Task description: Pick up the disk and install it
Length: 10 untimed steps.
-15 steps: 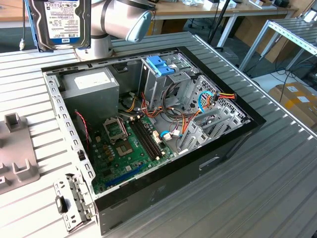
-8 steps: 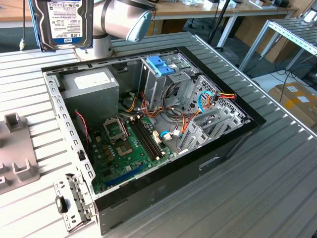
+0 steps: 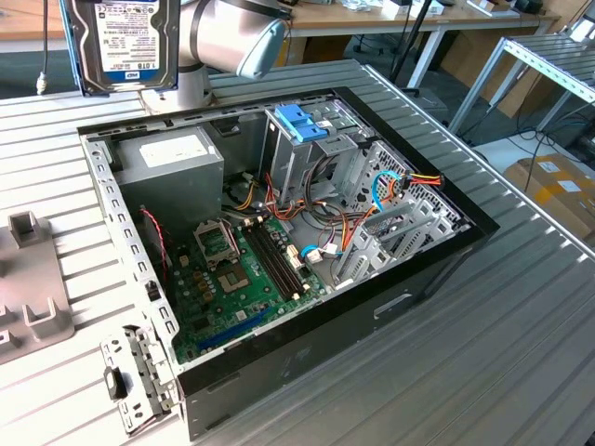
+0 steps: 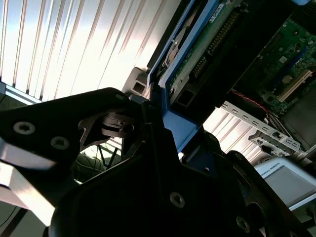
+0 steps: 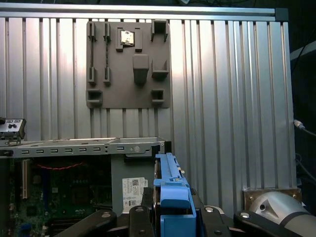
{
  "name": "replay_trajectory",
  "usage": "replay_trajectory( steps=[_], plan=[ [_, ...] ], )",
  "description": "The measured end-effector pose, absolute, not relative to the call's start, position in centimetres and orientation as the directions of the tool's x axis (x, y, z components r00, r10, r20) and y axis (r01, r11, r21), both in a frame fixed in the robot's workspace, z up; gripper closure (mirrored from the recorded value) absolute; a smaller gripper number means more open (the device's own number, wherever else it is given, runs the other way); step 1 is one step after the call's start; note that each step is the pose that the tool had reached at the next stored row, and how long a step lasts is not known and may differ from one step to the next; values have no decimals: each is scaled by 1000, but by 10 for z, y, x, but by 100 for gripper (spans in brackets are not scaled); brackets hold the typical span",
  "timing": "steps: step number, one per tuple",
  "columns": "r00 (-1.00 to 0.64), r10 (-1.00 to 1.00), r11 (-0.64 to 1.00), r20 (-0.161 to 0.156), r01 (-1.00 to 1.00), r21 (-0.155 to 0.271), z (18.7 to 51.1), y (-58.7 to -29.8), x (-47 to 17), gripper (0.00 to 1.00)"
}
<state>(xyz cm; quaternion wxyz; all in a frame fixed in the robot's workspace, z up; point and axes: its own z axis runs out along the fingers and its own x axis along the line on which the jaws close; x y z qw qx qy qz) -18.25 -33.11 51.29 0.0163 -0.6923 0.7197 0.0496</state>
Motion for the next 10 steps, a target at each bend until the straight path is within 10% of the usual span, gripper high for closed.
replay_trajectory(
  steps=[10],
  plan=[
    [-41,-995,37,-92,-998,49,513,-331,-177,63]
  ],
)
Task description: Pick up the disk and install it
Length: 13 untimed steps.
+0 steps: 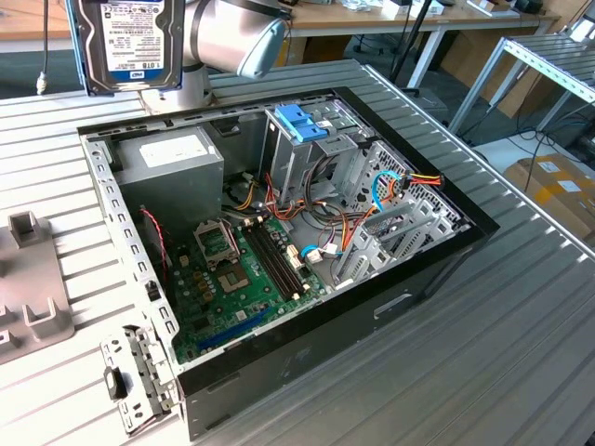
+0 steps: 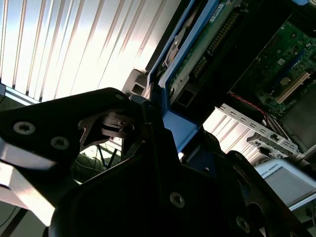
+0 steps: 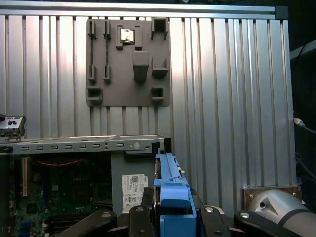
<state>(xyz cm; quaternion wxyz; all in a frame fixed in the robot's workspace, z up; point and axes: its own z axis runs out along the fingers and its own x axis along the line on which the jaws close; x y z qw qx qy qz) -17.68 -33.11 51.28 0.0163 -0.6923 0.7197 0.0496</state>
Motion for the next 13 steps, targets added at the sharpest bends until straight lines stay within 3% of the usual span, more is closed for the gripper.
replay_trajectory(
  steps=[13],
  plan=[
    [-41,-995,37,-92,-998,49,513,-331,-170,63]
  ],
)
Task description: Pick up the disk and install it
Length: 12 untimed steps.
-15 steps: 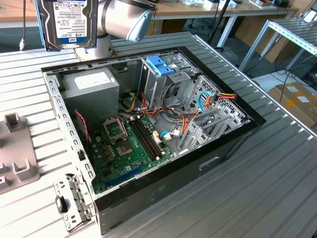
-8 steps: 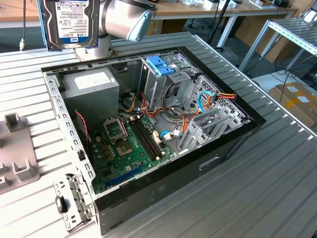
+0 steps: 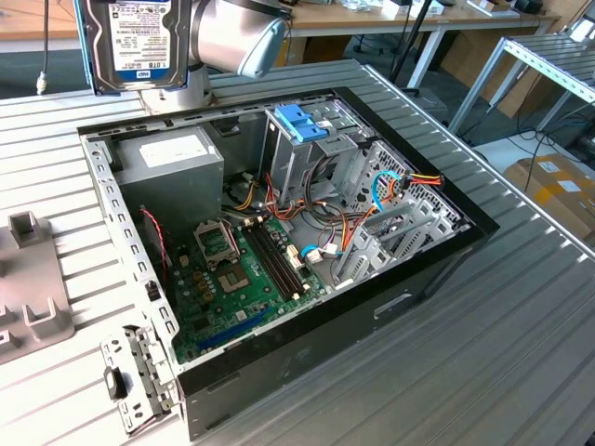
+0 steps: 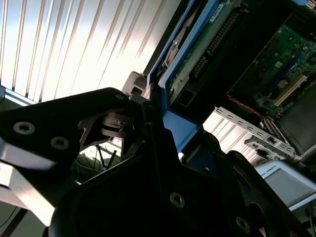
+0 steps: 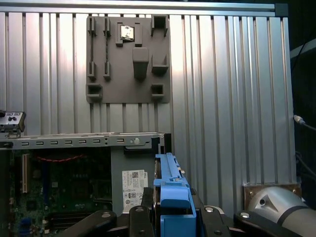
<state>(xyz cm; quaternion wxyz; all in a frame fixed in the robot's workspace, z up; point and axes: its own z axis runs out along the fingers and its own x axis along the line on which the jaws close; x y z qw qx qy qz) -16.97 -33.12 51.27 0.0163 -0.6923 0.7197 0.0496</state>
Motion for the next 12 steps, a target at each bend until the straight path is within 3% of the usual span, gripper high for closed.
replay_trajectory(
  steps=[12],
  plan=[
    [-41,-995,37,-92,-998,49,513,-331,-162,63]
  ],
)
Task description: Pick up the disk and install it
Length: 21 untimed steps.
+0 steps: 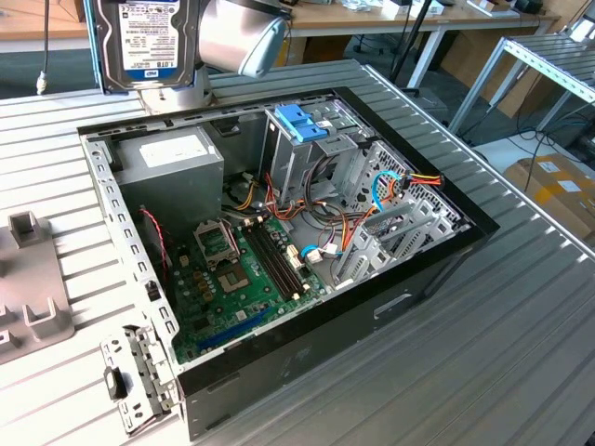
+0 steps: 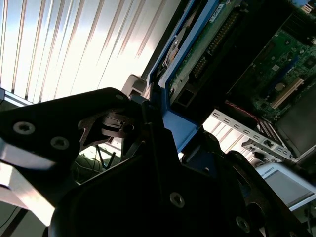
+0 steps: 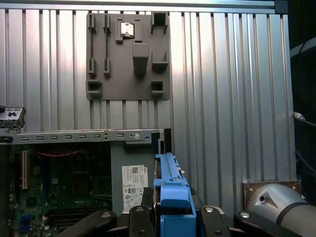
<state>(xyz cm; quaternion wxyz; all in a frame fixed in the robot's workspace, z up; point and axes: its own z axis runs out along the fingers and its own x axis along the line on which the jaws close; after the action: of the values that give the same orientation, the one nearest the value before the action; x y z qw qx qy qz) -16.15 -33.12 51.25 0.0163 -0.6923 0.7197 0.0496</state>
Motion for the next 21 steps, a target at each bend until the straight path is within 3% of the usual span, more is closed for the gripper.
replay_trajectory(
  steps=[21],
  plan=[
    [-41,-995,37,-92,-998,49,512,-331,-148,63]
  ],
)
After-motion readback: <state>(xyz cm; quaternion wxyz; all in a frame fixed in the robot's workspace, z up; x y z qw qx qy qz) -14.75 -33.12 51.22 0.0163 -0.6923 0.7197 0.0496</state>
